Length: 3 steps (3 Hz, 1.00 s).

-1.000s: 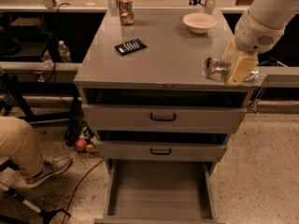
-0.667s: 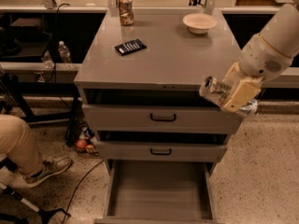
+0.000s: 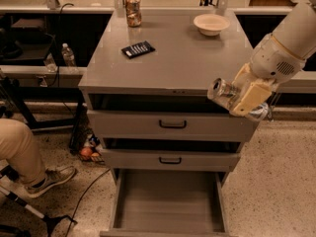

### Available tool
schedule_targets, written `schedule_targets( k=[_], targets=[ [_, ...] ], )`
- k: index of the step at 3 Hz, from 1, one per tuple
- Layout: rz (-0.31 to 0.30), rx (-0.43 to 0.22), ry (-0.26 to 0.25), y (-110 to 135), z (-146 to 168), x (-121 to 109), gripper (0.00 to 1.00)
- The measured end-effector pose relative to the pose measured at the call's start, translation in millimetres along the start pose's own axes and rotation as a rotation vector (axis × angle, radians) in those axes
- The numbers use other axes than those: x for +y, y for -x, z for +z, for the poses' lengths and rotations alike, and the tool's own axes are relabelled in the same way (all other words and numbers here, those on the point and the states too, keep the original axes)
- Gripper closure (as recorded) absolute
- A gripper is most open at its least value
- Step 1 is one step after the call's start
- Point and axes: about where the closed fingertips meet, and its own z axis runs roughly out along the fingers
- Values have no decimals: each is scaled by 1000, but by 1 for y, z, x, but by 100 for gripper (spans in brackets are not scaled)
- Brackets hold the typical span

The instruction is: Place redbull can into bottom drawer

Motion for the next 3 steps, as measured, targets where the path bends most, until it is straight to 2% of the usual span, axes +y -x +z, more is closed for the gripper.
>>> schedule_targets(
  k=[1,2,3],
  targets=[
    [16,7,15,-8,16,3,100],
    [44,44,85,-25,62,29,100],
    [100,68,151,-50,116,62,100]
  ],
)
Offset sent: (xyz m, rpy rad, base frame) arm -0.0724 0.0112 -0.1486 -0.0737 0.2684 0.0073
